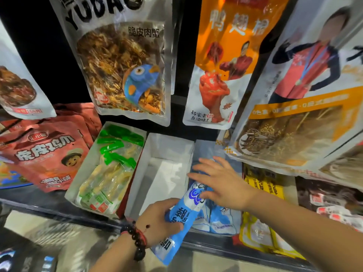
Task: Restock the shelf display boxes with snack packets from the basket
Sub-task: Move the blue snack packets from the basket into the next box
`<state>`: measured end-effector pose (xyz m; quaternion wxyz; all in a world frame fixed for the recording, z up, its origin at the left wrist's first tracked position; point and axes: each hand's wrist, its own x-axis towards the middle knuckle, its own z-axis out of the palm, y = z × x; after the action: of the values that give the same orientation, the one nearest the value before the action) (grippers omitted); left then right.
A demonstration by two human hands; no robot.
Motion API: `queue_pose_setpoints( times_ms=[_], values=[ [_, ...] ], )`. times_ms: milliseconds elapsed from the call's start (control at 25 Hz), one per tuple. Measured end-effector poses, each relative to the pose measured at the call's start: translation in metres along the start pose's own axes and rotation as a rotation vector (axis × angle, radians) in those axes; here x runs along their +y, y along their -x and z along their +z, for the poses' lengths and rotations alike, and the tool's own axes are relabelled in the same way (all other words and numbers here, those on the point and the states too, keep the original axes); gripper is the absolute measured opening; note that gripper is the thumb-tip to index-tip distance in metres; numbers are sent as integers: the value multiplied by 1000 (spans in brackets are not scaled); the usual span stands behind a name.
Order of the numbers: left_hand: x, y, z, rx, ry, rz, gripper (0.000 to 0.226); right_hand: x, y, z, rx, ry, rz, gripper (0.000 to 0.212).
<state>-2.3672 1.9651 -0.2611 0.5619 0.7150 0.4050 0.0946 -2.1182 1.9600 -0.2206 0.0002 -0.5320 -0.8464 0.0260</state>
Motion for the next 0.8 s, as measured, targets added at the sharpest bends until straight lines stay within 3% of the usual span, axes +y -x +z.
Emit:
queue_pose_setpoints(
  times_ms=[80,200,240,320,400,480,560,640,800],
  values=[
    [9,-12,-12,-124,-229,33,47,2,3,-15,-221,-9,-58,40],
    [37,-27,-29,-230,-471,52,55,4,23,-22,-252,-68,59,17],
    [45,-31,-37,-152,-389,25,55,4,34,-18,-241,-75,162,18],
    [53,-41,-55,170,-66,-14,47,3,58,2,-169,-229,463,15],
    [46,-50,-62,373,217,-91,41,-2,78,25,34,-539,798,9],
    [25,-56,-46,338,320,-215,35,-6,85,44,290,-710,1084,9],
    [7,-60,-18,236,286,-309,34,-11,80,59,443,-761,1248,19],
    [-2,-62,11,172,253,-342,41,-21,67,69,458,-794,1269,37],
    [-3,-68,52,137,249,-367,43,-24,38,87,294,-698,1247,49]
  ],
)
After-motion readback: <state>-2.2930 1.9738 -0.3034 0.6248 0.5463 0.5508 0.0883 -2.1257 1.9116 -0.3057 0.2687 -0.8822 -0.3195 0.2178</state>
